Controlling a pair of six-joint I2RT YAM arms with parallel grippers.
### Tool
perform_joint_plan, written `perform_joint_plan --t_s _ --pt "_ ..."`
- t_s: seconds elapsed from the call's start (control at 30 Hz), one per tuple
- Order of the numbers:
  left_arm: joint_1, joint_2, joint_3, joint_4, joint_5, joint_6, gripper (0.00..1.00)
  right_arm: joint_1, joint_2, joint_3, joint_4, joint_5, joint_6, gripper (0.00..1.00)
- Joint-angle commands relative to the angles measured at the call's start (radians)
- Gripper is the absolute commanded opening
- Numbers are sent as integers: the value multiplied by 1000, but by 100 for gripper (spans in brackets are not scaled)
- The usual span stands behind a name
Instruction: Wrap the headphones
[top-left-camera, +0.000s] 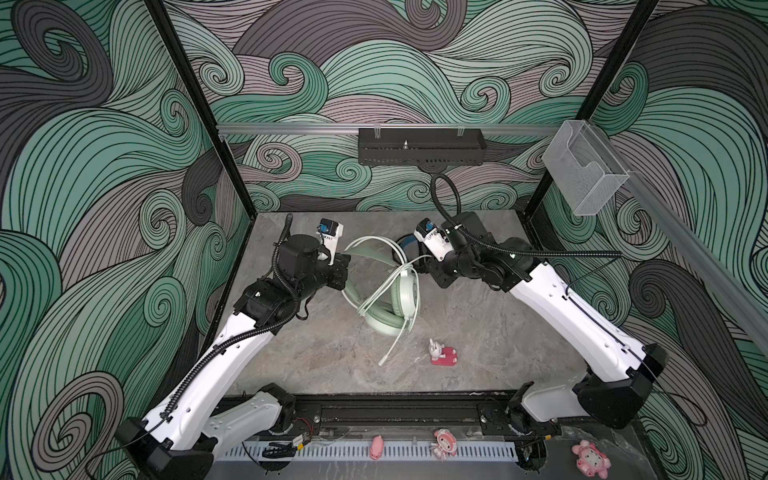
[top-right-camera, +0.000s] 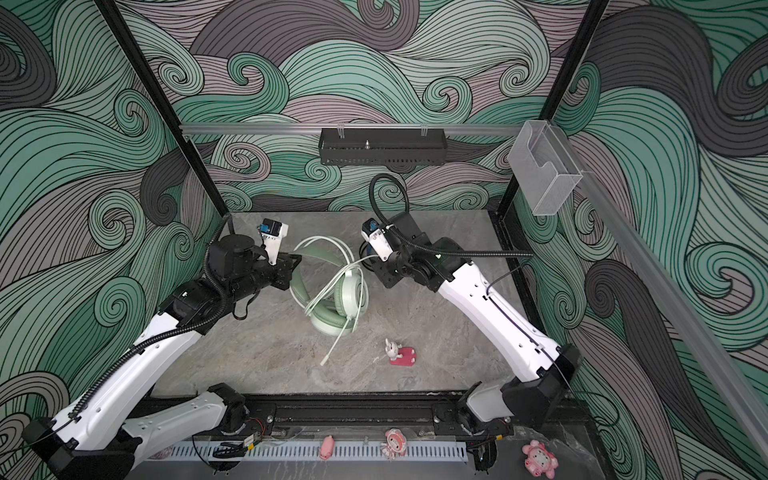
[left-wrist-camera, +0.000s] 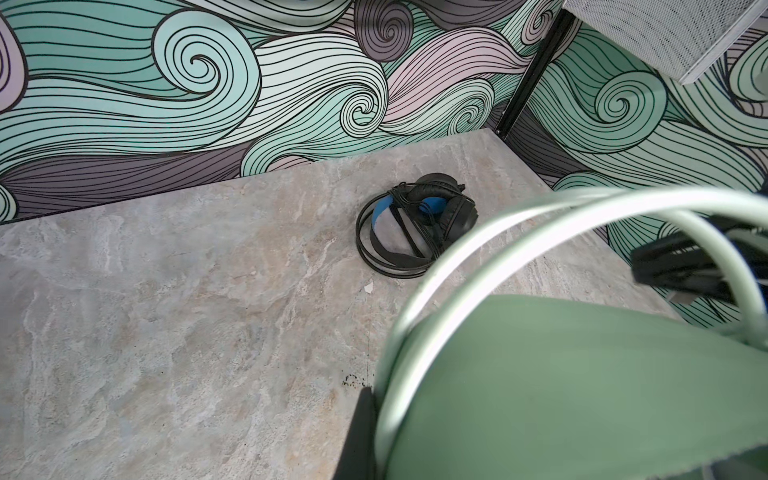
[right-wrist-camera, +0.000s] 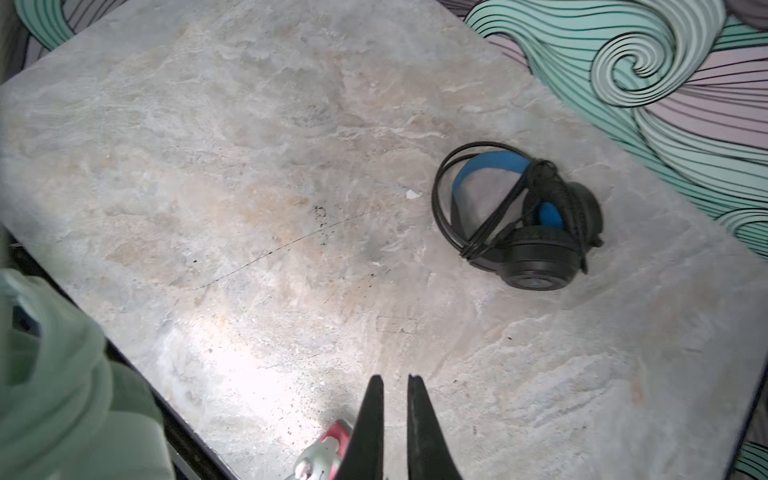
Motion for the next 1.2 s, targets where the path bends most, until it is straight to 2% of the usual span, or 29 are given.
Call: perform_joint_plan --t_s 0.0,0.17,0.33,0.43,0.57,0.73,0.8,1.03,1.17 --pt "1 -19 65 51 57 -68 0 -10 -34 -73 151 -110 23 0" --pt "1 -8 81 43 61 -80 0 -11 -75 -202 314 -234 38 4" --pt "1 24 108 -12 22 -99 0 -11 -122 -303 472 -325 63 13" --pt "6 29 106 -40 -37 -119 0 -12 -133 -316 469 -300 69 24" --pt "15 47 116 -76 -56 -126 0 -29 -153 -343 430 -260 82 40" --pt "35 55 127 -119 -78 -106 0 -75 -199 -386 400 -204 119 63" --pt "47 62 132 -138 -81 -102 0 -94 -200 -384 370 -169 123 75" --pt "96 98 145 -174 -79 -106 0 -125 -160 -327 261 -71 133 89" --pt "140 132 132 -164 -84 -106 0 -126 -159 -286 234 -60 132 97"
